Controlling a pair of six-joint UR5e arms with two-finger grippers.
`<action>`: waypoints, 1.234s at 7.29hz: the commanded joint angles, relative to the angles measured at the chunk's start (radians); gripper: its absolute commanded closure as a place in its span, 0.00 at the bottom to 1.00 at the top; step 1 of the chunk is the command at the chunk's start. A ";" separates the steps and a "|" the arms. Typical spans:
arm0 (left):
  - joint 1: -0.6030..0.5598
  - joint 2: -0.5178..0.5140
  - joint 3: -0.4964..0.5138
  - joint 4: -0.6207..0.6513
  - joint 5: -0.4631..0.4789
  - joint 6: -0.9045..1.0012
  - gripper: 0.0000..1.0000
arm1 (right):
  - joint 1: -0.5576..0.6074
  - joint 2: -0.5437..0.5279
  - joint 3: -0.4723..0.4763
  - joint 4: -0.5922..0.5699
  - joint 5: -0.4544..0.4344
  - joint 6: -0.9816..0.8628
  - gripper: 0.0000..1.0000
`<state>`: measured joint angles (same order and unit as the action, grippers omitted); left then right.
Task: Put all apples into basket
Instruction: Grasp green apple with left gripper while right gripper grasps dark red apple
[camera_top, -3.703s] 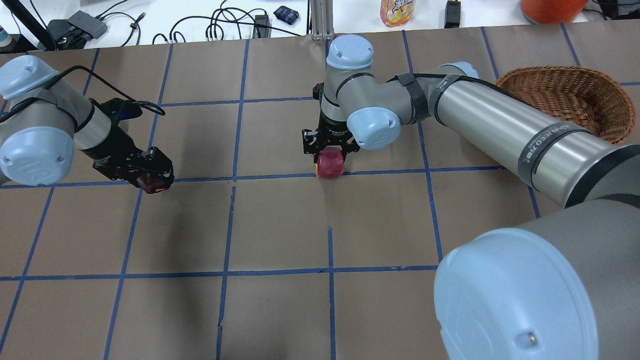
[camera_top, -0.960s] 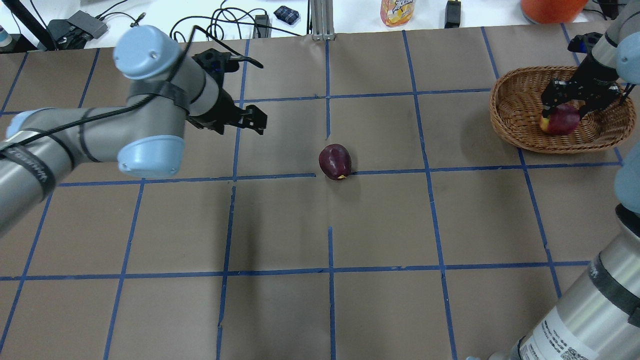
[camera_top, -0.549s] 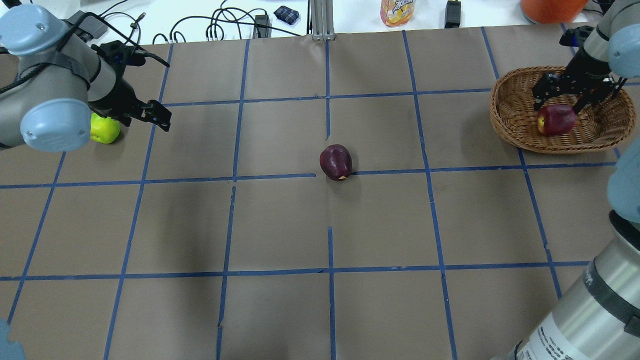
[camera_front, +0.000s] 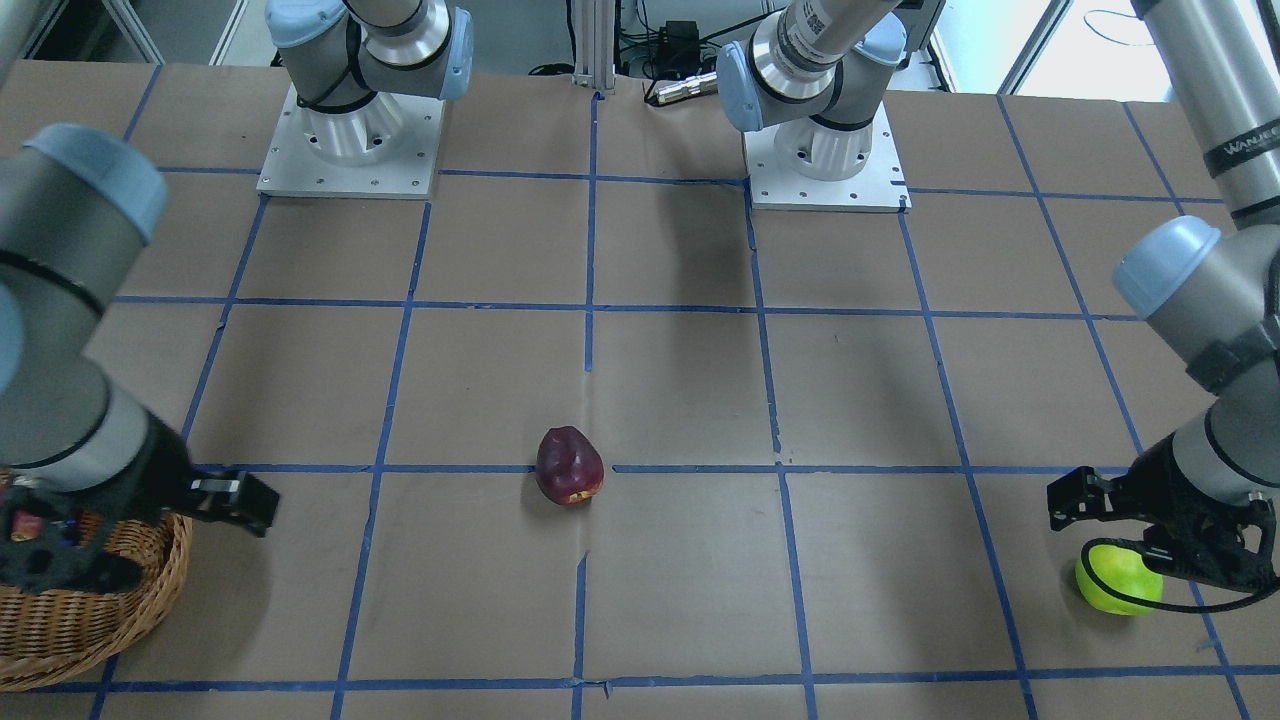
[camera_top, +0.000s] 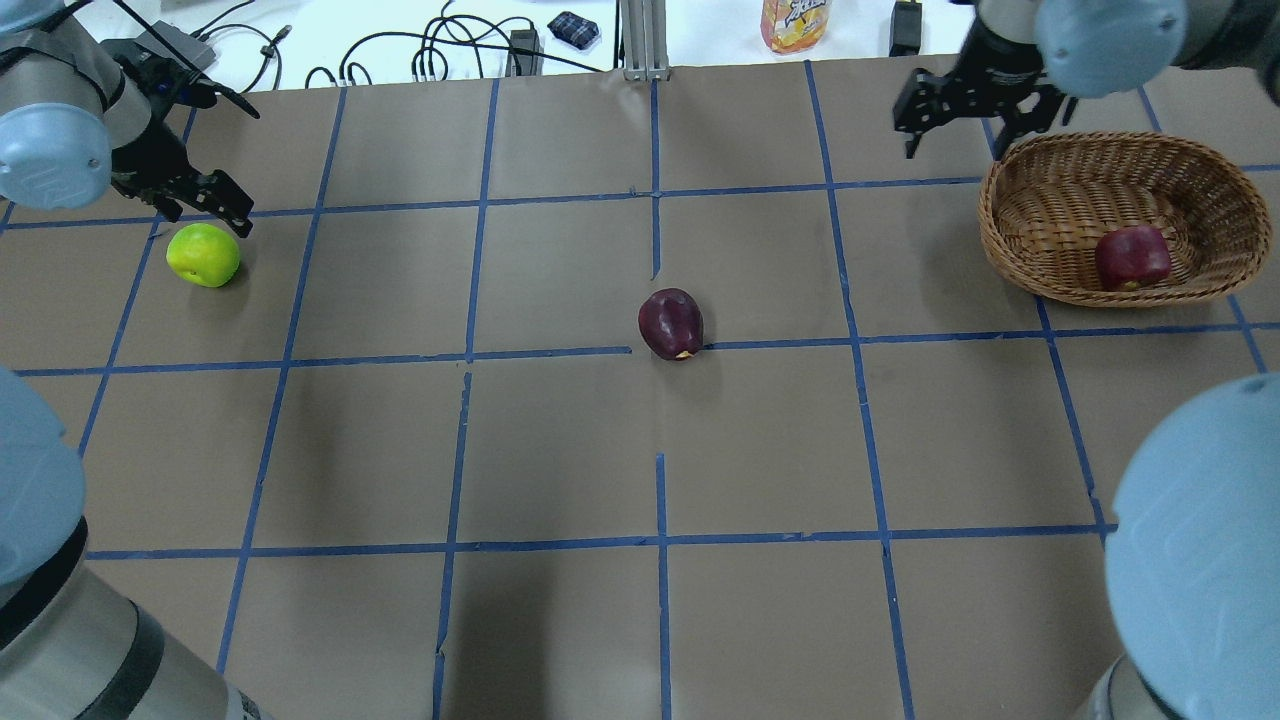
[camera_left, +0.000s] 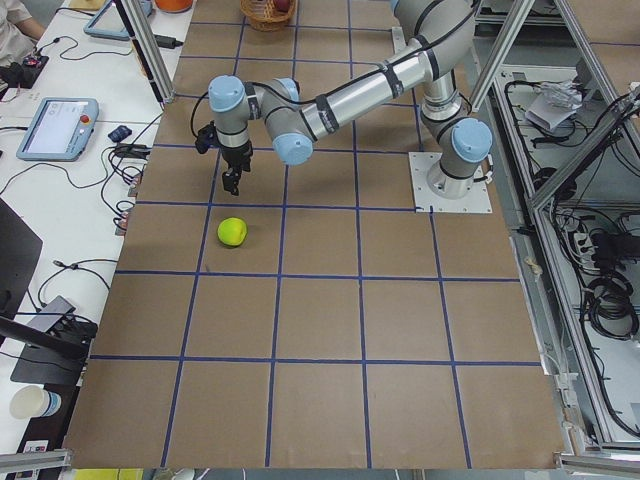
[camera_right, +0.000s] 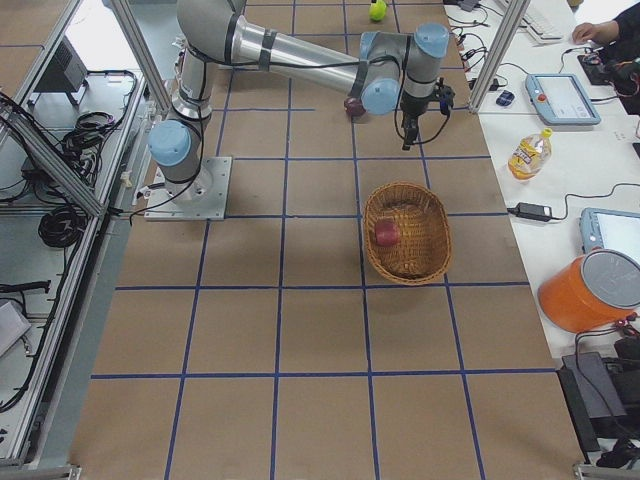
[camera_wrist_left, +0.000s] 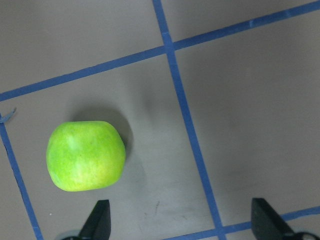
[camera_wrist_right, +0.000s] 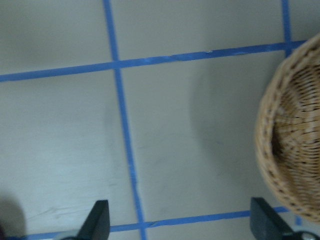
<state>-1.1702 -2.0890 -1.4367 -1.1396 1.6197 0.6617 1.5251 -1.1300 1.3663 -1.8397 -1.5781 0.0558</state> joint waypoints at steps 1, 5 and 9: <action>0.044 -0.068 0.047 0.001 0.005 0.098 0.00 | 0.203 0.036 0.008 -0.065 0.015 0.118 0.00; 0.078 -0.128 0.064 0.004 -0.011 0.131 0.00 | 0.265 0.125 0.056 -0.173 0.206 0.096 0.00; 0.078 -0.183 0.122 0.004 -0.010 0.139 0.00 | 0.286 0.154 0.113 -0.185 0.208 0.021 0.00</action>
<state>-1.0922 -2.2559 -1.3254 -1.1351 1.6105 0.8035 1.8048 -0.9759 1.4665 -2.0171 -1.3720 0.0844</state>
